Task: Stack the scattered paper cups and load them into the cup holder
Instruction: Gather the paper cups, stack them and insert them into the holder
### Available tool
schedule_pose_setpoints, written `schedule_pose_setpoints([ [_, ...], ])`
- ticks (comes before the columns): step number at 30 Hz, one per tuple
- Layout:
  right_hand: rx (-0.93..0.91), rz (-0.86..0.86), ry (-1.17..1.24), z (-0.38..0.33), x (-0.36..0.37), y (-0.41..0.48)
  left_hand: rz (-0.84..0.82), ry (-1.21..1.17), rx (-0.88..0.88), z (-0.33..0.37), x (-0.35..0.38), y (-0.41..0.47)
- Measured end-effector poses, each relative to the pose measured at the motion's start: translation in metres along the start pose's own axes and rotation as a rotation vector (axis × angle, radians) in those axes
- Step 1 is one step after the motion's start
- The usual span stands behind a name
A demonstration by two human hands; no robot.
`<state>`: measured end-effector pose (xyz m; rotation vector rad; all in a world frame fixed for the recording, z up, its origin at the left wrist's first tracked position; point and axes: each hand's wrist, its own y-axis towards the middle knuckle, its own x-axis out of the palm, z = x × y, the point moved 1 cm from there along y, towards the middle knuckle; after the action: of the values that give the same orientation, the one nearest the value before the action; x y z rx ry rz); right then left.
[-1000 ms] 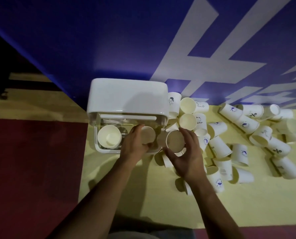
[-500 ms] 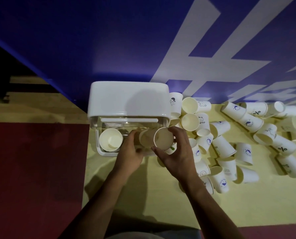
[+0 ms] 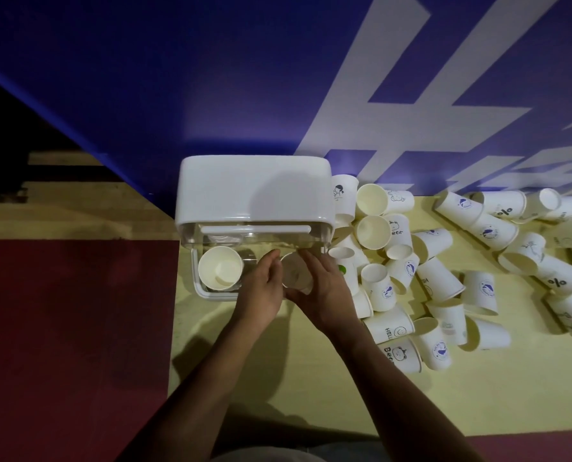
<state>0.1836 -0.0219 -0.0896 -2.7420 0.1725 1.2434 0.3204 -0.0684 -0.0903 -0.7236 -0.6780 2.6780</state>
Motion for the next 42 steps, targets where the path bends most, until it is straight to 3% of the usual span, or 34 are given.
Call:
schedule_pose_setpoints([
  [7,0.058,-0.149,-0.026,0.014,0.008,0.001,0.001,0.142,0.041,-0.017,0.002,0.007],
  [19,0.074,-0.172,-0.081,0.009,0.011,0.001,0.03,0.196,0.055,-0.016,-0.001,0.003],
  [25,0.036,-0.018,0.038,0.004,-0.013,-0.019,0.036,0.212,0.12,-0.009,-0.003,-0.013],
  [31,0.206,0.256,0.141,0.034,-0.074,-0.062,0.107,0.397,0.322,0.019,0.02,-0.064],
  [35,0.333,0.344,0.153,0.069,-0.115,-0.082,-0.001,0.352,0.425,0.061,0.065,-0.07],
  [42,0.446,0.369,0.204,0.14,-0.174,-0.114,-0.122,0.495,0.558,0.13,0.166,-0.051],
])
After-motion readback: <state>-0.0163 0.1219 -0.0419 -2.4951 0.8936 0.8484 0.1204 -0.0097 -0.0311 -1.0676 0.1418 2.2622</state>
